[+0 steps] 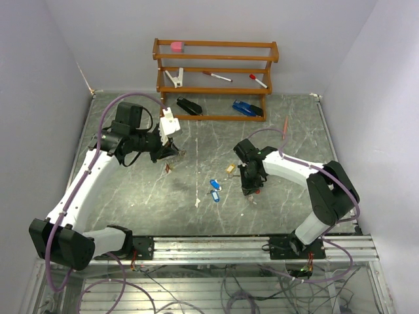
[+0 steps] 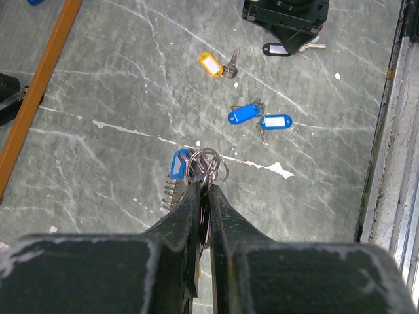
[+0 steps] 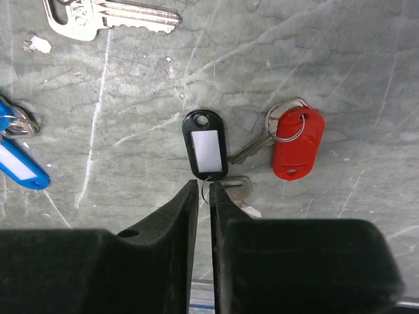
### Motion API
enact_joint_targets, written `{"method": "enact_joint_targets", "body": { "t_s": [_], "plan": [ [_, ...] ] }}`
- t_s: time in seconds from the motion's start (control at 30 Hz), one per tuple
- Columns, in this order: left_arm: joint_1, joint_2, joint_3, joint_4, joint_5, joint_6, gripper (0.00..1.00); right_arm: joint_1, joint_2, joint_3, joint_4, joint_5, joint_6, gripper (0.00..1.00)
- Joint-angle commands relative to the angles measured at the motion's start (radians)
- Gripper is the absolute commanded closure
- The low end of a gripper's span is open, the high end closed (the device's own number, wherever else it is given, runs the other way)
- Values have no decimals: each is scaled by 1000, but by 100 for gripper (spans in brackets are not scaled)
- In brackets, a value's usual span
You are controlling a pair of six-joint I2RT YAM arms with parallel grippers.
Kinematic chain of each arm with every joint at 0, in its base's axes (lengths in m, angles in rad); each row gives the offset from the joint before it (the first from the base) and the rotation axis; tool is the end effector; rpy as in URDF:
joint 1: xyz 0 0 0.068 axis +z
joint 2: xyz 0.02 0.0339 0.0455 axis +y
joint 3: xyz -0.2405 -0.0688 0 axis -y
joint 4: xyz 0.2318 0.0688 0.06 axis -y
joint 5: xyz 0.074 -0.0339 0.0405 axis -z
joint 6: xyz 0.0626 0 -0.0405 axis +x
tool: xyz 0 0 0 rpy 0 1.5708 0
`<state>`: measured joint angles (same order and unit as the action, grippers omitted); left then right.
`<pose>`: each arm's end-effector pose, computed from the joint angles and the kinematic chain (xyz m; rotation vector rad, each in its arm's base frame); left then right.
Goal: Put the keys on the keyring
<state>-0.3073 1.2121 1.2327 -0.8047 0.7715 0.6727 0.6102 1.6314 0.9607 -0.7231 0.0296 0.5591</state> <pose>0.2253 -0.1173 0.3195 1.3331 1.7285 -0.6973 0.2285 0.1575 0.1221 -0.0721 2.9749 0.1090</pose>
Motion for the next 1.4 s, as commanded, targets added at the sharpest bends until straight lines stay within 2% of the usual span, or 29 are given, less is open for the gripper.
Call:
{"method": "enact_joint_targets", "body": {
  "t_s": [0.0,0.1,0.4,0.5,0.63,0.8,1.07,1.37],
  "plan": [
    [-5,-4,14,14,48,2,93,2,1,-2,3,5,-4,95],
    [-6,-2,32,3,60,2,93,2,-16,2,-2,18,-7,100],
    [-11,36,109,-125,70,113,93,2,-72,34,-59,42,-28,100],
    [-12,42,115,-125,74,105,93,2,-71,67,-64,35,-25,100],
    [-12,14,78,-73,84,68,93,3,-38,79,-112,30,-41,82],
    [-12,19,80,-79,79,72,93,2,-26,65,-96,3,-45,73],
    [-12,16,79,-81,75,79,93,9,-3,47,-85,-15,-41,70],
    [-12,14,75,-72,78,71,93,11,25,5,-71,-12,-40,74]
  ]
}}
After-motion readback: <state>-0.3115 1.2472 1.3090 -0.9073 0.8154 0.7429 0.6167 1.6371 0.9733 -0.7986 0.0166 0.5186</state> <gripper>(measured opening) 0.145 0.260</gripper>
